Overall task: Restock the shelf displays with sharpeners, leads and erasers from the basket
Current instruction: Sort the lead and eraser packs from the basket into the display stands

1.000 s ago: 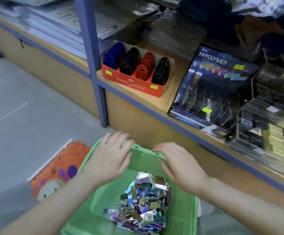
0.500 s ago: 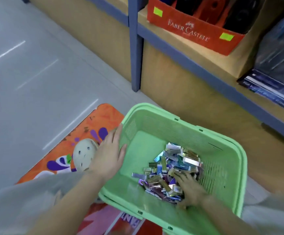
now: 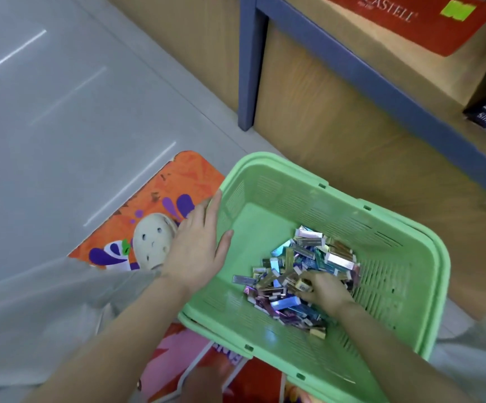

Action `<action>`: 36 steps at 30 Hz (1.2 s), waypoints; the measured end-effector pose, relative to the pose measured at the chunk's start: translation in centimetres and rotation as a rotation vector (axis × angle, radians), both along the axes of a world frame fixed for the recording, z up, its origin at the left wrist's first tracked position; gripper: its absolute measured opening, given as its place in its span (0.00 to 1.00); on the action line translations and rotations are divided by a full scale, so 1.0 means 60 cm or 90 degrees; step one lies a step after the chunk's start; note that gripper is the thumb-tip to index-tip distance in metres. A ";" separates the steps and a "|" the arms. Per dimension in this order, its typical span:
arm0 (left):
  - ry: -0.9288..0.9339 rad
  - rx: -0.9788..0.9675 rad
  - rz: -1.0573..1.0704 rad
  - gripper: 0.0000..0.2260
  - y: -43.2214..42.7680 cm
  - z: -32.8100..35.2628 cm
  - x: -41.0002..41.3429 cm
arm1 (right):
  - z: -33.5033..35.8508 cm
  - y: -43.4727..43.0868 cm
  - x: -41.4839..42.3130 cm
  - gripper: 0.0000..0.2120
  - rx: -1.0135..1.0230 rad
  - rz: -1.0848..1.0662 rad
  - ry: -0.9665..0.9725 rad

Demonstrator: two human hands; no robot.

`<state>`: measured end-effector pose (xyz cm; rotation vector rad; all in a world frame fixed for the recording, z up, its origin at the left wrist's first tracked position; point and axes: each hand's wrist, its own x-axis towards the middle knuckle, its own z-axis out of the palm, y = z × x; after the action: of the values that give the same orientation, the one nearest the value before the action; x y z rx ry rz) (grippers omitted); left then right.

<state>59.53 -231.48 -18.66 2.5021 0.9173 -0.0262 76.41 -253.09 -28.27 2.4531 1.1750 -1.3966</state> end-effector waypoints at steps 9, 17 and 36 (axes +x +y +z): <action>-0.064 0.158 -0.046 0.23 -0.014 -0.019 -0.006 | 0.054 0.046 0.009 0.13 0.208 -0.290 0.060; 0.010 -0.636 0.187 0.23 -0.123 0.009 0.077 | 0.152 0.078 0.006 0.10 0.301 -0.634 0.379; -0.209 -0.718 0.416 0.08 -0.155 0.111 0.099 | 0.310 0.040 0.039 0.09 0.347 -0.536 0.227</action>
<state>65.46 -240.78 -11.98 1.0875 1.1012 0.0615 78.76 -250.66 -9.65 3.4396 0.5972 -1.9731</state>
